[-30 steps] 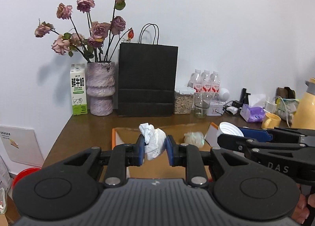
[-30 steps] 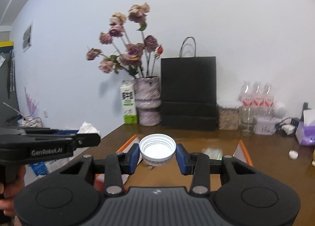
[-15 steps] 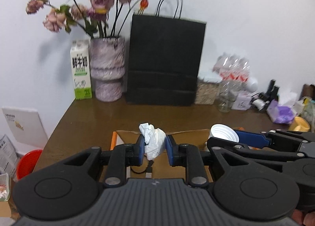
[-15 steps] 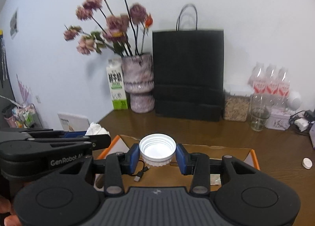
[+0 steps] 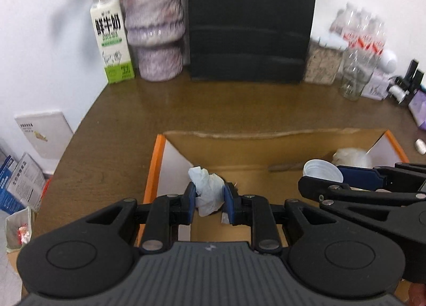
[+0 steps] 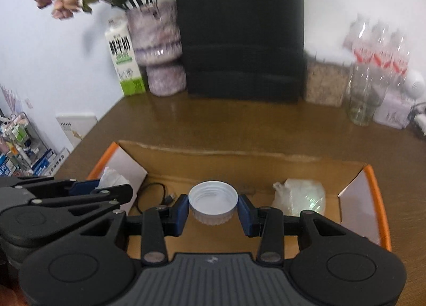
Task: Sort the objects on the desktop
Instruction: 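Carry the tissue and the cap with both grippers into the cardboard box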
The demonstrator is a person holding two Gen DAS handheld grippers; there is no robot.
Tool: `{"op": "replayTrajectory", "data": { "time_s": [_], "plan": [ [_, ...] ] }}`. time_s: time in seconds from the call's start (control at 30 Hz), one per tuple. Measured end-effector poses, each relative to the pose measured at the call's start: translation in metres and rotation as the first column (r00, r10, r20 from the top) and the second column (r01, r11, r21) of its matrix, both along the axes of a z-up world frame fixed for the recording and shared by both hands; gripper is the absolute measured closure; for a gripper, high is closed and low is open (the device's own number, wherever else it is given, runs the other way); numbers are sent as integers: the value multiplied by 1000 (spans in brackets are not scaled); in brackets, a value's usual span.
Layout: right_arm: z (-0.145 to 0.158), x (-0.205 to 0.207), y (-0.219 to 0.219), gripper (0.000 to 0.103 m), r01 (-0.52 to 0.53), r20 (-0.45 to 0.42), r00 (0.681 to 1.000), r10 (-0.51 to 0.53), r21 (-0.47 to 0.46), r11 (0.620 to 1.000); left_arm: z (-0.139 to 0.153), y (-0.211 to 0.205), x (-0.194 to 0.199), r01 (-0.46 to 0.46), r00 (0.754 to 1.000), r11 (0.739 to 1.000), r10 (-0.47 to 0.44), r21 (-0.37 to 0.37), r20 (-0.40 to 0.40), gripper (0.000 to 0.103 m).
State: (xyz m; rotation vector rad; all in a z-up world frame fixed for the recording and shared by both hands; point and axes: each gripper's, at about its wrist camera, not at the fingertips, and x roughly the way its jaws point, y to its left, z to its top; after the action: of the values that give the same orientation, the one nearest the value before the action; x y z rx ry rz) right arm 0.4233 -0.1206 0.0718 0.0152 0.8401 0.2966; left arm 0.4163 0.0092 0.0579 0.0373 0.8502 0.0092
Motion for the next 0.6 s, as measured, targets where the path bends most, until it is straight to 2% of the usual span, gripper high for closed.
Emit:
{"op": "replayTrajectory", "data": {
  "time_s": [0.17, 0.27, 0.37, 0.47, 0.5, 0.6],
  "plan": [
    [-16, 12, 4, 64, -5, -75, 997, 3, -26, 1000, -15, -4, 14, -12, 997, 999, 16, 50, -79, 79],
    [-23, 17, 3, 64, 1, -107, 994, -4, -29, 1000, -22, -8, 17, -13, 995, 995, 23, 102, -93, 79],
    [-29, 22, 1, 64, 8, -136, 991, -12, -26, 1000, -26, -9, 18, -15, 994, 994, 26, 108, -103, 77],
    [-35, 25, -1, 64, 9, -156, 988, -13, -29, 1000, -30, -11, 19, -20, 994, 992, 34, 127, -109, 67],
    [-36, 25, -1, 60, 4, -161, 987, -8, -28, 1000, -31, -11, 19, -24, 993, 991, 39, 130, -109, 61],
    [-39, 26, -4, 51, 17, -176, 984, -22, -30, 999, -34, -10, 19, -26, 993, 990, 42, 141, -113, 56]
  ]
}}
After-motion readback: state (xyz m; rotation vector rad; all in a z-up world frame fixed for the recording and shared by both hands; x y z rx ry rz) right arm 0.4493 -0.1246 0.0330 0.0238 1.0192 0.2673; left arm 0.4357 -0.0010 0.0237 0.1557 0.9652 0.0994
